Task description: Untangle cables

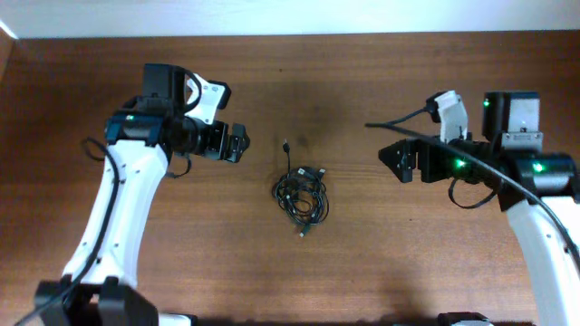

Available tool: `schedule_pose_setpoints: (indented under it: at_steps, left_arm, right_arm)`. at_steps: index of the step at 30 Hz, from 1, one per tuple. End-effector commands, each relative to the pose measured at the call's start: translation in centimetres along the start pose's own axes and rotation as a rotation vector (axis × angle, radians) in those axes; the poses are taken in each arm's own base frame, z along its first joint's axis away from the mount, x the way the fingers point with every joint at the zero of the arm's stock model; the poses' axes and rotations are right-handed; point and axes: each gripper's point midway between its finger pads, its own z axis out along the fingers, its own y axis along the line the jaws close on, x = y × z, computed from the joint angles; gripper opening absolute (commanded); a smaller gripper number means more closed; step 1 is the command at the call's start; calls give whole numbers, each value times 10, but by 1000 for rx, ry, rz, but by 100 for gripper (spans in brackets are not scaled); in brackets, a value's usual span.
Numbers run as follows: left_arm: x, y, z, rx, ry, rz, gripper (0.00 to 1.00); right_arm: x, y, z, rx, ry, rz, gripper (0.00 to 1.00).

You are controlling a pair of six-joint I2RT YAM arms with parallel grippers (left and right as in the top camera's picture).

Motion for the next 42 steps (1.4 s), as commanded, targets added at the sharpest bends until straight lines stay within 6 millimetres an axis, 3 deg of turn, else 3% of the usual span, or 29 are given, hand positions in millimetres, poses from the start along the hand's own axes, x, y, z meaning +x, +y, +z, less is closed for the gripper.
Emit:
schedule_pose_setpoints:
  at_steps: [1, 3, 7, 10, 14, 18, 21, 23, 25, 27, 28, 29, 30, 32, 33, 35, 38, 42]
  left_arm:
    - [6, -31, 32, 94, 87, 31, 84]
    - [20, -48, 61, 120, 175, 65, 79]
    - [40, -64, 97, 150, 288, 92, 61]
    - [51, -74, 114, 151, 337, 121, 48]
    - [64, -69, 130, 83, 394, 155, 46]
    - [75, -63, 148, 81, 442, 142, 37]
    - [86, -59, 160, 82, 486, 130, 23]
    - [89, -59, 163, 86, 496, 126, 5]
    - [85, -59, 164, 86, 483, 129, 0]
    - [70, -63, 156, 95, 455, 131, 0]
    - [46, -69, 141, 117, 400, 130, 0]
    - [17, -74, 120, 138, 324, 130, 0]
    - [0, -76, 107, 147, 278, 132, 0]
    - [-54, -88, 57, 152, 116, 115, 0]
    - [-70, -94, 39, 151, 59, 95, 0]
    - [-83, -106, 20, 189, 6, 71, 0]
    - [-86, -109, 5, 217, -10, -32, 0]
    - [-86, -127, -11, 402, -2, -82, 0]
  right_arm:
    - [-1, -1, 9, -36, 28, 27, 99]
    - [-1, -6, 15, -36, 44, 38, 99]
    - [1, -8, 18, -34, 55, 46, 99]
    - [1, -9, 18, -31, 56, 46, 99]
    - [1, -9, 18, -31, 56, 46, 99]
    - [1, -9, 18, -31, 56, 46, 99]
    - [1, -9, 18, -30, 56, 46, 99]
    - [1, -9, 18, -30, 56, 46, 99]
    - [1, -9, 18, -30, 57, 46, 99]
    - [1, -9, 18, -30, 56, 46, 99]
    - [1, -9, 19, -30, 56, 46, 99]
    - [1, -9, 19, -31, 55, 45, 100]
    - [0, -9, 19, -31, 52, 44, 100]
    - [-7, -9, 19, -29, 25, 93, 95]
    - [-14, -9, 19, -33, 2, 131, 91]
    - [-27, -6, 18, -55, -48, 193, 89]
    - [-47, -2, 18, -76, -116, 288, 84]
    - [-71, 20, 32, -89, -188, 287, 82]
